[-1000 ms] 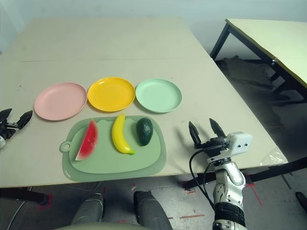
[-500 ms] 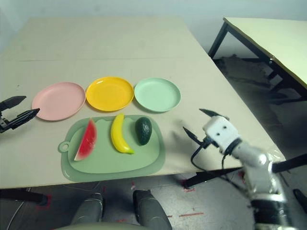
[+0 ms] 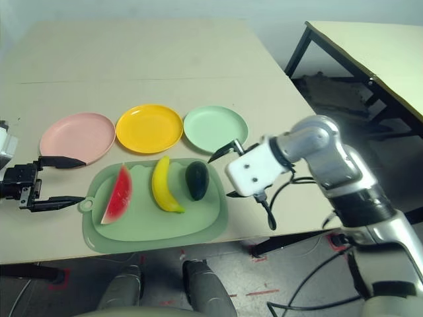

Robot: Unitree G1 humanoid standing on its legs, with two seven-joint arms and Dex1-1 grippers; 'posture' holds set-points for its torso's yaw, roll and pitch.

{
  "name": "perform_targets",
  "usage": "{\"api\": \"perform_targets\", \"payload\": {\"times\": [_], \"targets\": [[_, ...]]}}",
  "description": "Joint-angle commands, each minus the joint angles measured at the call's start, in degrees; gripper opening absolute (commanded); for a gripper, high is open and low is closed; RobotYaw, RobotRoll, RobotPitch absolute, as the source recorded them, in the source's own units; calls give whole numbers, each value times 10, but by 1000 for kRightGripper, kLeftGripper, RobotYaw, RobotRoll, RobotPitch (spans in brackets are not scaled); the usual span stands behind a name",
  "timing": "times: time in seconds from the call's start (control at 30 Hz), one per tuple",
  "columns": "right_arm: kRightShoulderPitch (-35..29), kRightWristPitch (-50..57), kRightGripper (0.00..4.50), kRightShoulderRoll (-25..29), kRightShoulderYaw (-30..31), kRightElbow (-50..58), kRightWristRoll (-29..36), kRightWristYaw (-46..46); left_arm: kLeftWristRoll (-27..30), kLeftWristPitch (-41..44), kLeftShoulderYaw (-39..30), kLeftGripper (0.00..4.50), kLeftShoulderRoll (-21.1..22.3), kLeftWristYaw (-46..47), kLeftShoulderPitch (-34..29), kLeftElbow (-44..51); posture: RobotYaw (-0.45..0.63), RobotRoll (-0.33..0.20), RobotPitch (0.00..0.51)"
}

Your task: Place the fruits into color-matched plates.

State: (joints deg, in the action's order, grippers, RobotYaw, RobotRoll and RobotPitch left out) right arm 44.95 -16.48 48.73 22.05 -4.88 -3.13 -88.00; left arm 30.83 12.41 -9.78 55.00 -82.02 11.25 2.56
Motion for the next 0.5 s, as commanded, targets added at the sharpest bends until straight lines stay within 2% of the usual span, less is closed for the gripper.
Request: {"api": "perform_targets", "payload": {"times": [0.03, 0.5], "targets": [[17, 2, 4500, -16, 19, -23, -35, 11, -5, -3, 15, 4455, -3, -7, -8, 17, 43, 0, 126], [42, -26, 4500, -70, 54, -105, -96, 29, -22, -25, 20, 4455, -4, -5, -12, 13, 51, 0, 137]]}}
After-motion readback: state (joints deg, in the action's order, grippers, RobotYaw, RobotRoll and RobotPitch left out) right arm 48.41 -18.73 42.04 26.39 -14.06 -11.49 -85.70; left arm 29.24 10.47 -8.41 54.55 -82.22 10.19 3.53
